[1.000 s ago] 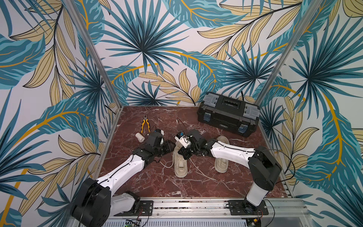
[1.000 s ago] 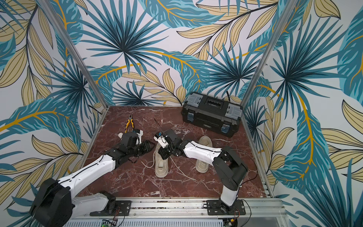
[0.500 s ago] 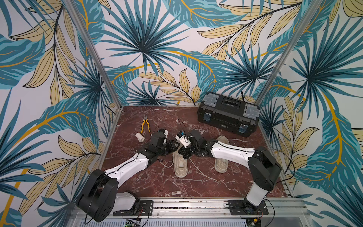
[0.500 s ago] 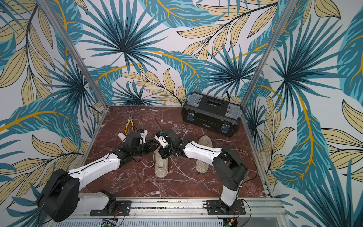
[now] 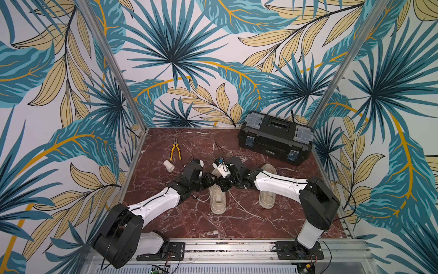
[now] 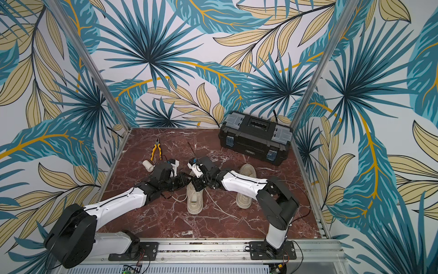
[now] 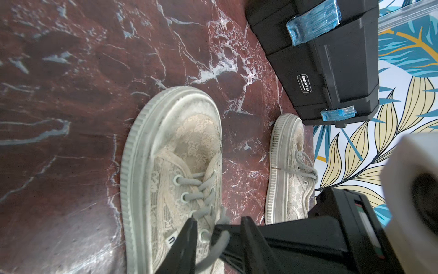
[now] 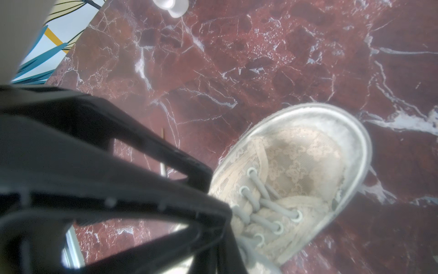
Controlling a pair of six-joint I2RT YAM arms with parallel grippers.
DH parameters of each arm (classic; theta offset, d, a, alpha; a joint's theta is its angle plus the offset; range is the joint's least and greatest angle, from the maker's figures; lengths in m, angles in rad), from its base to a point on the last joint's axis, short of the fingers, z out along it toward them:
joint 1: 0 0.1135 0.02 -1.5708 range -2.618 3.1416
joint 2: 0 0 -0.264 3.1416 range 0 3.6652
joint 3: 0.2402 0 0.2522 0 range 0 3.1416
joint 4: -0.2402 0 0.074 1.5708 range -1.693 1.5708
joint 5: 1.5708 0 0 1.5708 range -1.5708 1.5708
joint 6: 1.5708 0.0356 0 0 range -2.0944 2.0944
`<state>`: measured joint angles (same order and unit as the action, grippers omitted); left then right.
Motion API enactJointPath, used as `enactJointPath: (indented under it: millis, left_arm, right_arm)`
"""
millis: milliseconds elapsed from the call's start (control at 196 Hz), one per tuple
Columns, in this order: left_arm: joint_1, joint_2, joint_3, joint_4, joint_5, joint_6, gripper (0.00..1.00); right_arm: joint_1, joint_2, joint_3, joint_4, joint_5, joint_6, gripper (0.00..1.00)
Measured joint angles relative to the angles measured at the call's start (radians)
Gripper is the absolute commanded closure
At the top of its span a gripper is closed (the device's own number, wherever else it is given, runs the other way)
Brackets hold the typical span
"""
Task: Tie the shoes
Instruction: Wrap the shoelace around the shoelace.
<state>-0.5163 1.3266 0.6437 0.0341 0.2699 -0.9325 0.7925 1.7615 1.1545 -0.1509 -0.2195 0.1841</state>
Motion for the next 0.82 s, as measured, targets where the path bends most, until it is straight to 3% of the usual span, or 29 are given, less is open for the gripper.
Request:
enactJointPath:
  millis: [372,443,622,816]
  left_arm:
    - [-0.014,0.054,0.000,0.055,-0.008,-0.010,0.89]
    - [-0.018,0.054,0.000,0.059,-0.008,-0.010,0.94]
    - [-0.024,0.056,0.000,0.059,0.001,0.002,0.96]
    - [-0.026,0.056,0.000,0.056,0.001,0.028,0.96]
  right_arm:
    - [0.000,0.000,0.000,-0.014,0.003,0.006,0.96]
    - [0.000,-0.002,0.000,-0.019,0.006,0.007,0.91]
    - [-0.001,-0.079,-0.009,-0.096,0.055,0.010,0.64]
    - [-0.002,-0.256,-0.068,-0.257,0.152,0.032,0.58]
